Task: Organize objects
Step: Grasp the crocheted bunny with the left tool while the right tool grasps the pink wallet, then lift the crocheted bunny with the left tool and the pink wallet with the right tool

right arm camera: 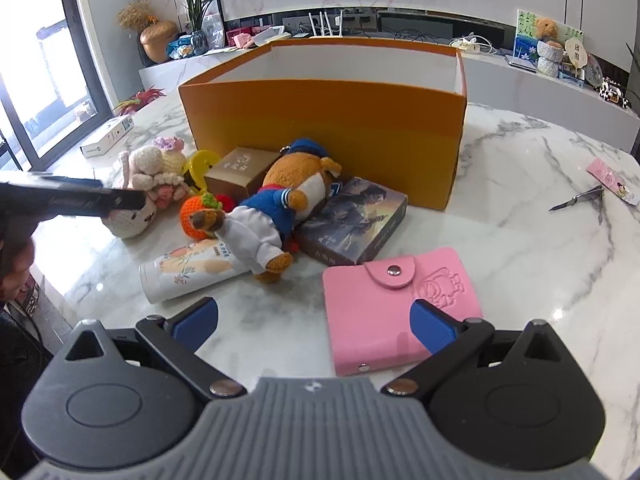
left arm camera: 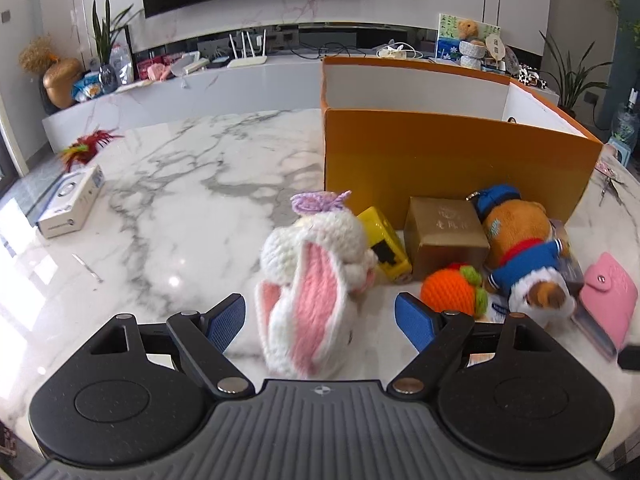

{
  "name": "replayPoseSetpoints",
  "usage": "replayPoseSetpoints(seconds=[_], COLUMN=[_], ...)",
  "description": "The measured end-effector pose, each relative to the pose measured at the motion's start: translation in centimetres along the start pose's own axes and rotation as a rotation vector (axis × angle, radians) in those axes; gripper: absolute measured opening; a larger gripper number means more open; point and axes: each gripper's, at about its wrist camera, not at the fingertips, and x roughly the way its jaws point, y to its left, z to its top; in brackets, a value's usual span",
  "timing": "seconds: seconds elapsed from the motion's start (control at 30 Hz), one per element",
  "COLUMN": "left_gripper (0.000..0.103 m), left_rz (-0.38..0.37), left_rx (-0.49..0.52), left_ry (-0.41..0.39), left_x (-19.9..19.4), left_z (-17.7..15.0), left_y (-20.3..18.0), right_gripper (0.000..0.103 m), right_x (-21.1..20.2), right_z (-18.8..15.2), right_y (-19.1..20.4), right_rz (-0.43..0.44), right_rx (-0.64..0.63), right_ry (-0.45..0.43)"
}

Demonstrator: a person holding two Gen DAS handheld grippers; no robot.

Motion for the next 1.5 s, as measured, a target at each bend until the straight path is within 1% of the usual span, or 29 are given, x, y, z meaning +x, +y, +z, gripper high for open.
replayPoseSetpoints(seconds=[0.07, 0.2, 0.3, 0.47, 0.63, 0.77, 0.97, 1.07, 1.13, 1.23, 1.33, 1.43, 1.5], left_gripper=[0.097, 0.097, 0.097, 0.097, 0.097, 0.097, 0.097, 0.097, 0.097, 0.097, 0.097, 0.097, 0.097], left_rz=[0.007, 0.041, 0.047, 0.053, 0.065, 0.062, 0.056, 0.054, 0.050, 0.045, 0.042, 0.042, 0.042], left_rx=[0.000, 0.059, 0.061, 0.044, 0.045, 0.027, -0.001, -0.012, -0.018, -0.028, -0.039, -0.043, -0.050], left_ry=[0.015, 0.037, 0.057, 0.076, 0.093, 0.091, 0.093, 0.096, 0.099, 0.107, 0.115, 0.120, 0.123], left_x=[0.9, 2.9, 3.9, 4.7, 5.4, 5.5, 5.5, 5.5, 5.6, 5.6, 5.7, 5.7, 5.7], left_z=[0.3, 0.5, 0.5, 0.3, 0.4, 0.4, 0.3, 0.4, 0.4, 0.4, 0.5, 0.6, 0.6], left_y=[-0.2, -0.9, -0.9, -0.5, -0.6, -0.5, -0.3, -0.2, -0.2, 0.0, 0.1, 0.1, 0.1], right_gripper=[0.102, 0.102, 0.102, 0.102, 0.102, 0.102, 0.102, 0.102, 0.102, 0.102, 0.102, 0.102, 0.102], right_x=[0.2, 1.3, 2.5, 3.4, 4.5, 4.7, 4.8, 4.9, 5.1, 5.1, 5.2, 5.2, 5.3], right_z=[-0.1, -0.4, -0.2, 0.6, 0.8, 0.7, 0.6, 0.6, 0.8, 1.1, 1.3, 1.4, 1.5], right_y=[-0.3, -1.2, -1.8, -2.7, -2.7, -2.9, -4.1, -4.3, -4.6, -5.5, -6.0, -5.9, -5.9], right_rz=[-0.014, -0.047, -0.064, -0.115, -0.166, -0.150, -0.089, -0.064, -0.038, 0.014, 0.043, 0.044, 0.039], right_rx=[0.005, 0.026, 0.038, 0.005, -0.095, -0.133, -0.151, -0.189, -0.227, -0.244, -0.233, -0.235, -0.215], right_ry=[0.006, 0.041, 0.057, 0.044, 0.063, 0.059, 0.049, 0.045, 0.052, 0.054, 0.055, 0.064, 0.071])
